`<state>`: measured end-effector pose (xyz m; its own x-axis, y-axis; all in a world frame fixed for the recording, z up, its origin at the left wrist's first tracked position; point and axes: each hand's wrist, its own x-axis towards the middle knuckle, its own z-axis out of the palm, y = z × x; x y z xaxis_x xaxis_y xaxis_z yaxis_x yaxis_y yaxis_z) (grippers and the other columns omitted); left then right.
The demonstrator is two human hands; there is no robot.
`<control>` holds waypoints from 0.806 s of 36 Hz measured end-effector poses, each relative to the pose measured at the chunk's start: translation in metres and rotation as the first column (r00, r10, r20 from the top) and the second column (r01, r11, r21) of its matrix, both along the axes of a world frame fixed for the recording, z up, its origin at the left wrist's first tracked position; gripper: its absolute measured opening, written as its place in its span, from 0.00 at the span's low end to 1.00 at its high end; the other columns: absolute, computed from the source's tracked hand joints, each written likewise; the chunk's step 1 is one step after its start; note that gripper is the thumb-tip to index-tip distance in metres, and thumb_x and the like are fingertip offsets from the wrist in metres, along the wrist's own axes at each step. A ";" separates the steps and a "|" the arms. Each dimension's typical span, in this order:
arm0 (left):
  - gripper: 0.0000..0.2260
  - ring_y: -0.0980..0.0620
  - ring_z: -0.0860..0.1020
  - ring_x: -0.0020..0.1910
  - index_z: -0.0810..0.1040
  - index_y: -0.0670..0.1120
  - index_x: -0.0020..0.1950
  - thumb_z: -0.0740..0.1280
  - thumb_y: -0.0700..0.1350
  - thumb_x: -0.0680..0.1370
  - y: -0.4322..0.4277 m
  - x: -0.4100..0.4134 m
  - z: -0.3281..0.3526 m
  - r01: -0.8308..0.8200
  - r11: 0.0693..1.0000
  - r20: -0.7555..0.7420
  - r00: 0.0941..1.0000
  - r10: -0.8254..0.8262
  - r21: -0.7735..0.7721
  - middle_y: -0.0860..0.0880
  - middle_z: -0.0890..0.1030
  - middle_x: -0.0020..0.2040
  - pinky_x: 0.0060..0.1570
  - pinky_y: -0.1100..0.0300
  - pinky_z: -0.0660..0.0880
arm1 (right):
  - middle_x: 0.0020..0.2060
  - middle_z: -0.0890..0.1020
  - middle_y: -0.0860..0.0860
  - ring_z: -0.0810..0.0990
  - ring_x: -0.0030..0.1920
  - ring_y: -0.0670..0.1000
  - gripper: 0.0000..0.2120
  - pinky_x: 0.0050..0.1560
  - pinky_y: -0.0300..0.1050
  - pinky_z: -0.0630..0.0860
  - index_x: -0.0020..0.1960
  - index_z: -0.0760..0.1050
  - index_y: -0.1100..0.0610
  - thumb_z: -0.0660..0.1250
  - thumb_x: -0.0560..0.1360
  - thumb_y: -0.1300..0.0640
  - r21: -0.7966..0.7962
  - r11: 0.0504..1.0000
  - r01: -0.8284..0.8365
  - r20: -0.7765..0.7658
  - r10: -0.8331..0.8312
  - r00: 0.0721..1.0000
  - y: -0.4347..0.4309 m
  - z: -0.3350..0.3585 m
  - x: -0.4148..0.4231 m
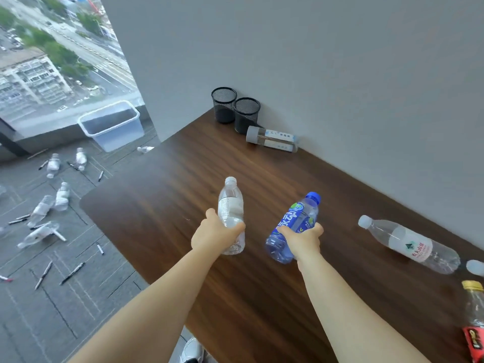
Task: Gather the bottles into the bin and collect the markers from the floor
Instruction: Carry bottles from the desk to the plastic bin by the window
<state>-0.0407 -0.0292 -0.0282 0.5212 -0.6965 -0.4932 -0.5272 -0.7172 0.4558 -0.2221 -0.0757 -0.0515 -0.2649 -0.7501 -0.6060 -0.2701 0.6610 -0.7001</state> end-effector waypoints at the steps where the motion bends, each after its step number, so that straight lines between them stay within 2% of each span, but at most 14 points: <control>1: 0.28 0.48 0.78 0.47 0.65 0.47 0.61 0.65 0.63 0.68 0.005 0.006 0.003 -0.047 0.999 -0.018 0.999 0.046 -0.024 0.50 0.78 0.51 0.42 0.55 0.72 | 0.61 0.73 0.56 0.79 0.56 0.57 0.43 0.56 0.57 0.79 0.71 0.54 0.51 0.77 0.66 0.52 -0.015 1.000 -0.003 0.043 0.004 0.999 -0.002 0.002 0.006; 8: 0.29 0.50 0.78 0.49 0.65 0.49 0.66 0.67 0.62 0.70 0.045 0.076 0.039 -0.310 0.926 -0.091 0.951 0.297 -0.215 0.51 0.78 0.55 0.44 0.56 0.72 | 0.58 0.76 0.54 0.81 0.53 0.54 0.36 0.57 0.53 0.79 0.70 0.58 0.56 0.74 0.69 0.54 -0.153 0.980 -0.129 0.284 0.169 0.944 -0.007 0.033 0.089; 11: 0.33 0.50 0.78 0.51 0.66 0.49 0.66 0.69 0.63 0.67 0.067 0.117 0.057 -0.412 0.862 -0.156 0.911 0.383 -0.296 0.51 0.79 0.55 0.52 0.52 0.75 | 0.58 0.77 0.55 0.81 0.54 0.56 0.34 0.56 0.52 0.79 0.69 0.60 0.57 0.73 0.69 0.55 -0.173 0.967 -0.185 0.362 0.237 0.902 -0.001 0.048 0.137; 13: 0.34 0.49 0.80 0.51 0.67 0.50 0.63 0.69 0.64 0.63 0.084 0.146 0.066 -0.473 0.813 -0.206 0.881 0.426 -0.340 0.50 0.80 0.53 0.54 0.47 0.77 | 0.57 0.77 0.56 0.81 0.54 0.56 0.32 0.55 0.52 0.79 0.68 0.61 0.57 0.73 0.70 0.54 -0.178 0.957 -0.229 0.394 0.283 0.875 0.005 0.058 0.170; 16: 0.29 0.53 0.79 0.47 0.67 0.50 0.63 0.72 0.60 0.67 0.110 0.192 0.077 -0.538 0.748 -0.241 0.843 0.481 -0.389 0.52 0.78 0.51 0.52 0.52 0.77 | 0.53 0.79 0.56 0.81 0.52 0.56 0.26 0.48 0.47 0.79 0.64 0.63 0.59 0.71 0.72 0.56 -0.202 0.930 -0.306 0.423 0.364 0.830 0.016 0.071 0.222; 19: 0.28 0.56 0.74 0.45 0.66 0.47 0.68 0.71 0.55 0.73 0.138 0.245 0.084 -0.579 0.695 -0.246 0.814 0.527 -0.427 0.53 0.75 0.51 0.45 0.58 0.70 | 0.48 0.79 0.55 0.82 0.46 0.56 0.20 0.37 0.41 0.78 0.59 0.65 0.58 0.70 0.73 0.59 -0.240 0.898 -0.368 0.439 0.439 0.784 0.028 0.082 0.279; 22: 0.33 0.52 0.73 0.52 0.64 0.47 0.71 0.71 0.58 0.71 0.165 0.310 0.083 -0.620 0.646 -0.263 0.780 0.568 -0.445 0.50 0.74 0.58 0.53 0.56 0.70 | 0.50 0.81 0.59 0.82 0.42 0.54 0.20 0.29 0.36 0.77 0.60 0.69 0.62 0.71 0.72 0.59 -0.266 0.868 -0.420 0.446 0.497 0.744 0.036 0.084 0.342; 24: 0.36 0.50 0.75 0.54 0.63 0.47 0.72 0.71 0.60 0.70 0.180 0.355 0.083 -0.636 0.625 -0.285 0.767 0.575 -0.452 0.48 0.75 0.59 0.56 0.52 0.72 | 0.53 0.81 0.60 0.83 0.46 0.56 0.27 0.32 0.39 0.78 0.64 0.70 0.63 0.73 0.69 0.55 -0.267 0.846 -0.461 0.447 0.532 0.719 0.040 0.083 0.386; 26: 0.34 0.49 0.75 0.54 0.63 0.47 0.72 0.71 0.59 0.71 0.190 0.400 0.084 -0.638 0.622 -0.303 0.767 0.566 -0.454 0.48 0.75 0.58 0.54 0.52 0.73 | 0.54 0.81 0.59 0.83 0.49 0.58 0.32 0.39 0.45 0.81 0.65 0.69 0.62 0.73 0.65 0.51 -0.254 0.849 -0.464 0.458 0.528 0.715 0.045 0.080 0.430; 29: 0.30 0.50 0.75 0.51 0.64 0.46 0.71 0.70 0.55 0.74 0.199 0.463 0.087 -0.638 0.614 -0.330 0.768 0.549 -0.465 0.49 0.75 0.56 0.49 0.56 0.69 | 0.54 0.80 0.59 0.82 0.52 0.59 0.33 0.48 0.51 0.80 0.65 0.67 0.61 0.74 0.65 0.51 -0.224 0.882 -0.415 0.491 0.469 0.734 0.056 0.075 0.492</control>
